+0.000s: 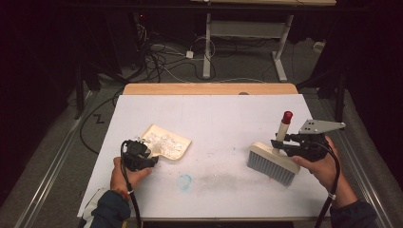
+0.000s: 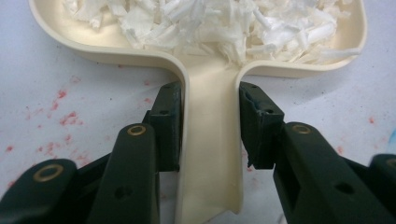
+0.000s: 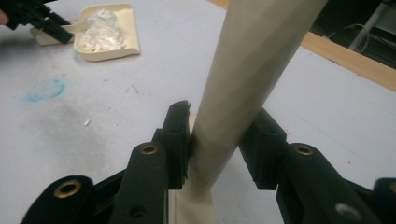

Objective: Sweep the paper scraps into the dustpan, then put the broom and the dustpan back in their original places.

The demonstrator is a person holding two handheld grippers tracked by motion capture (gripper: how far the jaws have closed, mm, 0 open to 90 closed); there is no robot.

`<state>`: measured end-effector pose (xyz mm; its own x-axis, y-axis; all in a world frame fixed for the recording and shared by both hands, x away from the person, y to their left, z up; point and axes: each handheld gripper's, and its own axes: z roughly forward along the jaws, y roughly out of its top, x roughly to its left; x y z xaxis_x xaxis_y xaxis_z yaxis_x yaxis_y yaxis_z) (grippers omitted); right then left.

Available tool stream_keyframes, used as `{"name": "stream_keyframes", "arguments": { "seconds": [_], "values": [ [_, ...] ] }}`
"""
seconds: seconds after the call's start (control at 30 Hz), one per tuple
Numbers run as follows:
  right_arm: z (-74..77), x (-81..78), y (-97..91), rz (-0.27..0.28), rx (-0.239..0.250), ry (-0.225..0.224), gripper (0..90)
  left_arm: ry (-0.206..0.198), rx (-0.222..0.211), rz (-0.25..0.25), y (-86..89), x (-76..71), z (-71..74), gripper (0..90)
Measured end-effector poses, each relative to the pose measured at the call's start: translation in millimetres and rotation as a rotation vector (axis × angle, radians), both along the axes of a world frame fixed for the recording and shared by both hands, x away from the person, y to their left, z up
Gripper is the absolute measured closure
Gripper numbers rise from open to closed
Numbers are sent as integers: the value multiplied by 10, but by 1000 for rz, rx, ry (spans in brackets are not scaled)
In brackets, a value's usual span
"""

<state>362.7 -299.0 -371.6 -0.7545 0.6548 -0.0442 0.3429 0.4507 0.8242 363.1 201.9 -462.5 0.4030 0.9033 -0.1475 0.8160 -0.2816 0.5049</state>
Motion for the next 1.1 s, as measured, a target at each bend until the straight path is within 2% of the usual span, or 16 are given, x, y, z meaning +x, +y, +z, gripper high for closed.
{"name": "stream_keyframes", "arguments": {
  "seconds": [0.17, 0.3, 0.43, 0.53, 0.6, 0.73, 0.8, 0.87, 0.93, 1.03, 1.1],
  "values": [
    [-17, 79, -10, -44, 9, -2, 641, -1, -10, -28, -87, -84, 16, 545],
    [-34, 135, -2, -59, 22, -1, 641, -5, -19, -52, -145, -157, 38, 543],
    [-34, 202, 17, -75, 30, 0, 641, -13, -7, -73, -183, -232, 56, 526],
    [-38, 252, 47, -88, 29, -6, 643, -29, -13, -95, -188, -289, 77, 521],
    [-46, 277, 72, -101, 31, -11, 645, -71, -11, -122, -194, -340, 115, 486],
    [-63, 322, 103, -126, 36, -17, 646, -205, 17, -170, -179, -443, 217, 325],
    [-73, 339, 112, -137, 41, -14, 643, -290, 16, -185, -156, -484, 248, 282],
    [-80, 355, 116, -151, 39, -17, 642, -349, 6, -205, -125, -509, 264, 264],
    [-90, 381, 117, -161, 47, -18, 642, -418, 32, -221, -100, -539, 260, 239],
    [-109, 421, 133, -174, 48, -19, 640, -469, 33, -251, -59, -569, 226, 218],
    [-121, 450, 142, -185, 38, -26, 636, -507, 62, -271, -47, -607, 194, 218]
  ]
}}
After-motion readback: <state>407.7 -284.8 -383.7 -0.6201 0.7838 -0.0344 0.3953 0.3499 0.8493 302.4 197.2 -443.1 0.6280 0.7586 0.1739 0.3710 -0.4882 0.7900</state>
